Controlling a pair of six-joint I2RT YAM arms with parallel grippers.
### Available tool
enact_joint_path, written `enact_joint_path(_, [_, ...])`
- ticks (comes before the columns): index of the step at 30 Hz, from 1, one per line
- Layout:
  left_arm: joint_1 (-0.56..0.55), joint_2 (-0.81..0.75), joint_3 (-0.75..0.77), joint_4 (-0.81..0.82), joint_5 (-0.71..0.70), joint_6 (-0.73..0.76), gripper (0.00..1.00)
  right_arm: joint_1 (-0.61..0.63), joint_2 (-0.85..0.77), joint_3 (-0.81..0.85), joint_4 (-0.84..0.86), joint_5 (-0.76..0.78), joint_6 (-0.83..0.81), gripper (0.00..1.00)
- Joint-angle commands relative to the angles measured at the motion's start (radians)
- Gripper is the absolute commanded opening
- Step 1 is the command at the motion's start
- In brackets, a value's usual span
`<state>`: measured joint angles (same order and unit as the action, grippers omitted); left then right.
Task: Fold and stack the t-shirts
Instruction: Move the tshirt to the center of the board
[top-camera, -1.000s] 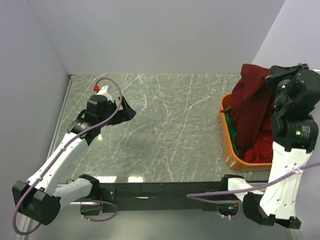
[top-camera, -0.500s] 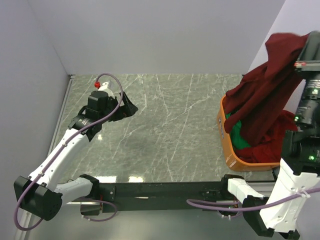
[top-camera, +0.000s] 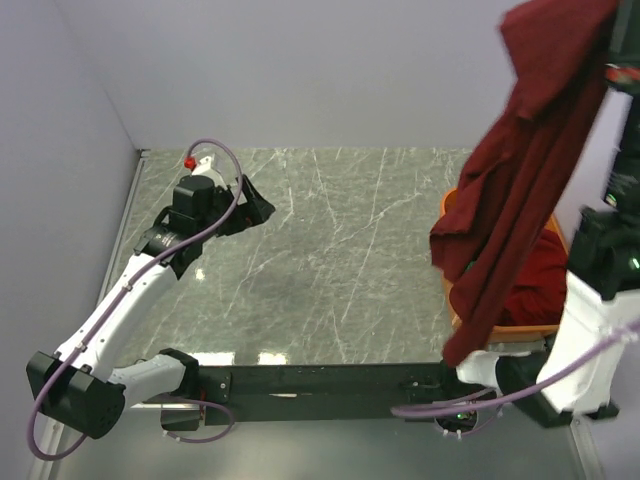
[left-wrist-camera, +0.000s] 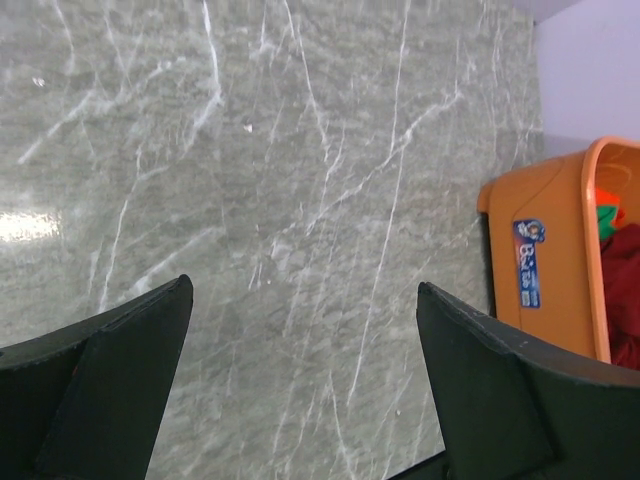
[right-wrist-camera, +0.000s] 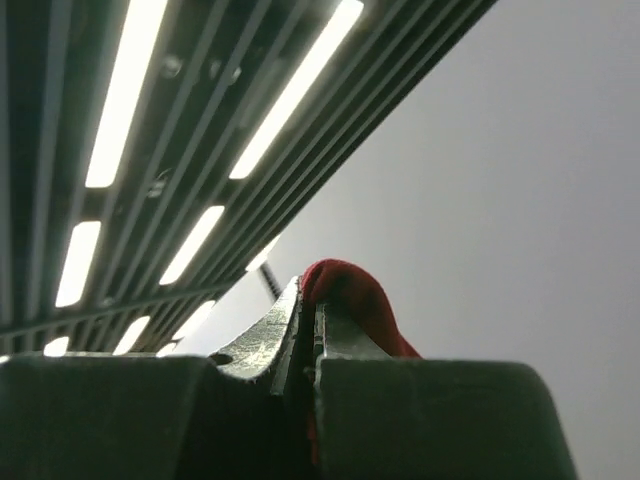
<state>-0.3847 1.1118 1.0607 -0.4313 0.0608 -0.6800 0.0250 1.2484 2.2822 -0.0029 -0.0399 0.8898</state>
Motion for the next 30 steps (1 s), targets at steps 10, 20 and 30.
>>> enact_joint_path(10, [0.161, -0.147, 0.071, -0.050, -0.165, -0.113, 1.00, 0.567, 0.434, 0.221, -0.005, 0.034, -0.193, 0.00])
enact_joint_path(20, [0.319, -0.179, 0.082, -0.070, -0.161, -0.147, 1.00, 0.684, 0.421, 0.104, 0.015, 0.104, -0.251, 0.00])
enact_joint_path(30, [0.325, -0.190, -0.048, -0.001, -0.098, -0.178, 0.99, 0.411, -0.076, -0.938, -0.017, 0.159, -0.048, 0.07])
